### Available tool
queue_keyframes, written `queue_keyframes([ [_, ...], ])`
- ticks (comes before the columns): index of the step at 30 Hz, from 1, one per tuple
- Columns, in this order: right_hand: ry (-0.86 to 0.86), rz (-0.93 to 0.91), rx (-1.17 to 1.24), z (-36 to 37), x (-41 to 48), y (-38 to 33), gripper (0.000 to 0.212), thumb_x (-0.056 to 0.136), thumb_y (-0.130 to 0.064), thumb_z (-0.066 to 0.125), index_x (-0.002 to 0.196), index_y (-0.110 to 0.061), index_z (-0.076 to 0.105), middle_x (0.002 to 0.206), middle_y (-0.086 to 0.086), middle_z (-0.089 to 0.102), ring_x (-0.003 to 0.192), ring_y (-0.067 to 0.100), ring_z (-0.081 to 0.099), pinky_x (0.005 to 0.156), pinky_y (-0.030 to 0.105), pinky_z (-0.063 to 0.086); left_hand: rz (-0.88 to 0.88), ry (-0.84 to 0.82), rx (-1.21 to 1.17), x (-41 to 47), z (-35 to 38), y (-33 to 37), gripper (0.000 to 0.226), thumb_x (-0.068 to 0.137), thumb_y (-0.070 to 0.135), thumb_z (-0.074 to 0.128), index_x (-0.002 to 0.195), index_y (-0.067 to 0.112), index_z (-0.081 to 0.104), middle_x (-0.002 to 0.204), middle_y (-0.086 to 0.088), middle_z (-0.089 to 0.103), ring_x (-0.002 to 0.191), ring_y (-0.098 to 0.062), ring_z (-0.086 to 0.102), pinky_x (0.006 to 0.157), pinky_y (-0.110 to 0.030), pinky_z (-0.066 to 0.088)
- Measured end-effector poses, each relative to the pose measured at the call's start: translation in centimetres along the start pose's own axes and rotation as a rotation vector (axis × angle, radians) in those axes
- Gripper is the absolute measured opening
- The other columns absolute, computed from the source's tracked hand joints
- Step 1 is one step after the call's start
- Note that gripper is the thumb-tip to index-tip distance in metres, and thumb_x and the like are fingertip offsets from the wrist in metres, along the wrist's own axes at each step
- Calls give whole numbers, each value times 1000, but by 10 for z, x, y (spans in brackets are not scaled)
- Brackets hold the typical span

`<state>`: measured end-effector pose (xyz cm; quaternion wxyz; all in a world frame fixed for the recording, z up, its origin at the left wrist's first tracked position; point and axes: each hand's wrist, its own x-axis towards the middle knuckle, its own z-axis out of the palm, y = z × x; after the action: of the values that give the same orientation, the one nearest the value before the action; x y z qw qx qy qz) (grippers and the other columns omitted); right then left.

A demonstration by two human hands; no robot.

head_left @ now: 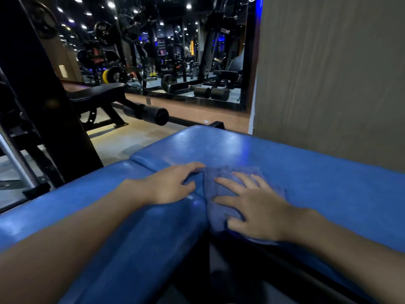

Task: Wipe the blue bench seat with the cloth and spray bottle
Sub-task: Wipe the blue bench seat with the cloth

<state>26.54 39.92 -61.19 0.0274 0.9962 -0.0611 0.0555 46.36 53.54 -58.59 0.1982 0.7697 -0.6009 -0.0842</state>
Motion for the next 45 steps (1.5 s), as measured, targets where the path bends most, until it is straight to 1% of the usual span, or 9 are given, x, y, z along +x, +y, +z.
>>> queue_keyframes([
  [6, 86, 109, -126, 6, -57, -13, 48, 92, -61, 28, 134, -48, 46, 156, -3, 33, 137, 41, 34, 97, 68, 32, 77, -7, 195, 7, 26, 31, 59, 92, 24, 56, 147, 22, 36, 137, -4, 54, 113, -21, 55, 89, -17, 33],
  [10, 122, 198, -172, 9, -37, -22, 56, 80, -53, 42, 136, -47, 38, 150, 0, 40, 126, 43, 44, 85, 62, 38, 50, -55, 172, 3, 25, 36, 50, 88, 32, 57, 136, 18, 49, 131, -2, 57, 114, -21, 56, 91, -24, 38],
  [16, 220, 259, -244, 14, -68, -16, 60, 74, -50, 60, 132, -41, 48, 142, 6, 50, 121, 41, 51, 80, 57, 45, 33, -171, 304, 5, 24, 43, 93, 69, 74, 41, 150, 29, 34, 144, -9, 46, 134, -22, 42, 109, -29, 33],
  [19, 277, 307, -282, 18, -74, -19, 64, 71, -48, 71, 131, -38, 53, 136, 8, 56, 116, 42, 54, 78, 55, 45, 43, -169, 341, 9, 27, 42, 81, 83, 61, 58, 152, 30, 30, 145, -13, 42, 137, -24, 39, 110, -28, 32],
  [25, 290, 366, -277, 23, -31, -37, 56, 79, -50, 62, 131, -32, 52, 129, 7, 55, 112, 41, 52, 79, 51, 38, 69, -146, 251, 6, 29, 39, 67, 68, 61, 38, 133, 46, 48, 113, -7, 60, 118, -22, 50, 95, -31, 43],
  [30, 390, 360, -306, 26, -76, -29, 55, 75, -42, 63, 129, -33, 55, 135, 8, 56, 118, 39, 54, 85, 53, 43, -17, -162, 337, 2, 30, 45, 79, 82, 60, 50, 153, 32, 28, 146, -12, 38, 138, -25, 38, 110, -26, 29],
  [33, 400, 395, -396, 30, -114, -23, 59, 77, -44, 67, 133, -31, 53, 139, 9, 54, 121, 39, 51, 90, 55, 38, -4, -133, 458, -1, 36, 55, 102, 65, 82, 26, 153, 32, 23, 153, -5, 31, 140, -23, 33, 111, -39, 32],
  [39, 414, 495, -342, 30, -79, -35, 51, 79, -51, 58, 123, -25, 58, 129, 11, 58, 117, 42, 53, 89, 55, 32, 37, -157, 588, 4, 44, 61, 81, 89, 71, 42, 155, 38, 8, 161, 4, 15, 147, -21, 18, 110, -50, 31],
  [45, 468, 425, -412, 34, -111, -26, 51, 78, -39, 68, 126, -26, 56, 137, 11, 56, 120, 40, 52, 90, 53, 37, 166, -103, 528, 1, 55, 65, 76, 88, 66, 32, 155, 37, 12, 161, 6, 14, 148, -14, 12, 116, -48, 22],
])
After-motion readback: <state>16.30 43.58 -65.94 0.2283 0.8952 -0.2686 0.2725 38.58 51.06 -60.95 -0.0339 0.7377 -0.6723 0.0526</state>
